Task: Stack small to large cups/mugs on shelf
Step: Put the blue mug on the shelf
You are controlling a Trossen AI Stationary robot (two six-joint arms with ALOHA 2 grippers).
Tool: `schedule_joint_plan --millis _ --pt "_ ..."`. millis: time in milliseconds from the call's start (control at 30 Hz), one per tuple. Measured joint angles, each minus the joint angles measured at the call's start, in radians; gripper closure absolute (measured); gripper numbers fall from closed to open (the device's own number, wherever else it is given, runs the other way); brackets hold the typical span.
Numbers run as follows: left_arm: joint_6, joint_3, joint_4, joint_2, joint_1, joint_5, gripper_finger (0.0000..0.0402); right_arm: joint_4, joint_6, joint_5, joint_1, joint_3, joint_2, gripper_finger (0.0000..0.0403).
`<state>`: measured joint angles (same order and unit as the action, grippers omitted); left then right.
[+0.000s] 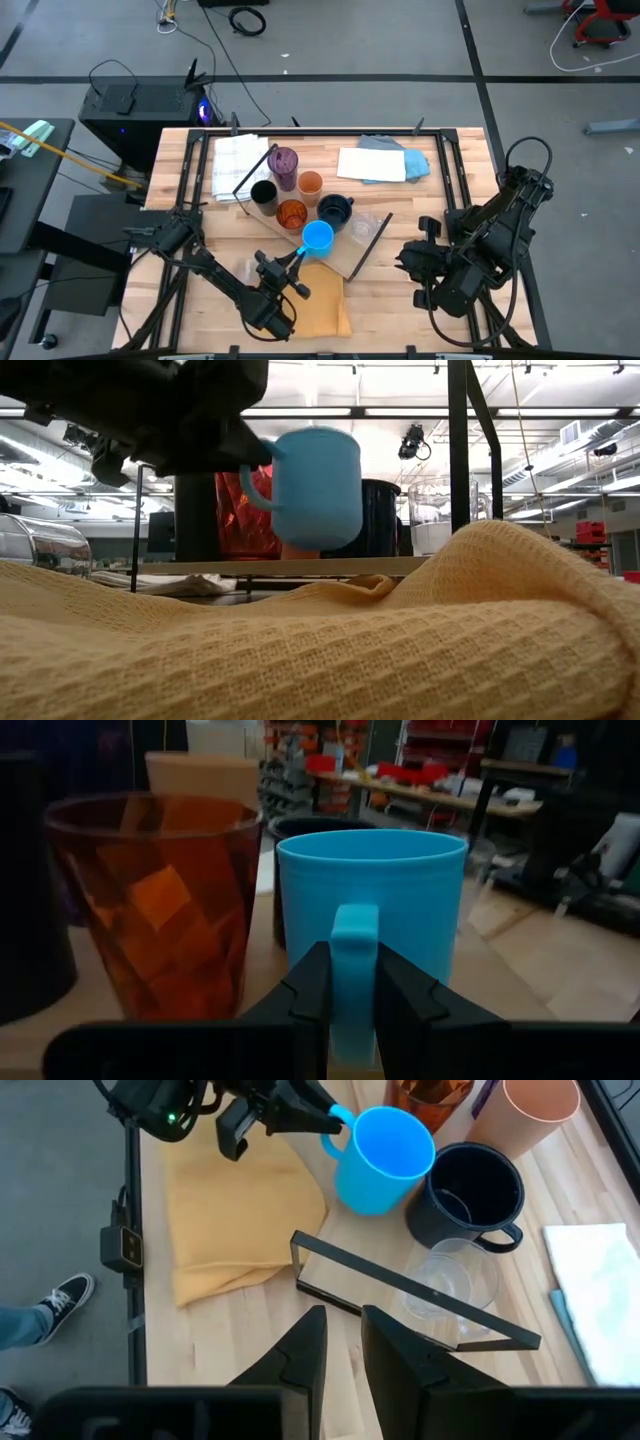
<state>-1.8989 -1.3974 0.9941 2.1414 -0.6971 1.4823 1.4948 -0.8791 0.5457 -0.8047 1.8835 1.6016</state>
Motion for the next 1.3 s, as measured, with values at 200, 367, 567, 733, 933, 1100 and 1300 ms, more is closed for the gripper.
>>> schedule_joint_plan --millis 200,367,567,733,933,1100,1300 --pt "0.026 0.0 -0.003 0.0 -0.001 -0.039 0.0346 0.0 0.0 0.0 0.0 0.0 0.0 0.033" --pt "0.043 0.0 -0.004 0.002 -0.002 -0.065 0.0346 0.0 0.0 0.0 0.0 0.0 0.0 0.033" --pt "-0.028 -0.001 -0.014 0.051 -0.002 -0.129 0.0333 -0.001 -0.005 0.0 0.0 0.0 0.0 0.033" --pt "-0.061 0.0 -0.018 0.07 -0.014 -0.148 0.0317 -0.002 -0.008 0.0 0.0 0.0 0.0 0.033" --pt "-0.053 -0.029 0.019 0.069 -0.01 -0.117 0.0329 -0.008 -0.011 0.0 0.0 0.0 0.0 0.033" --pt "-0.041 -0.048 0.053 0.069 0.001 -0.112 0.0376 -0.01 -0.011 0.0 0.0 0.0 0.0 0.033" --pt "-0.053 -0.053 0.058 0.069 0.0 -0.097 0.0383 -0.013 -0.011 0.0 0.0 0.0 0.0 0.033"
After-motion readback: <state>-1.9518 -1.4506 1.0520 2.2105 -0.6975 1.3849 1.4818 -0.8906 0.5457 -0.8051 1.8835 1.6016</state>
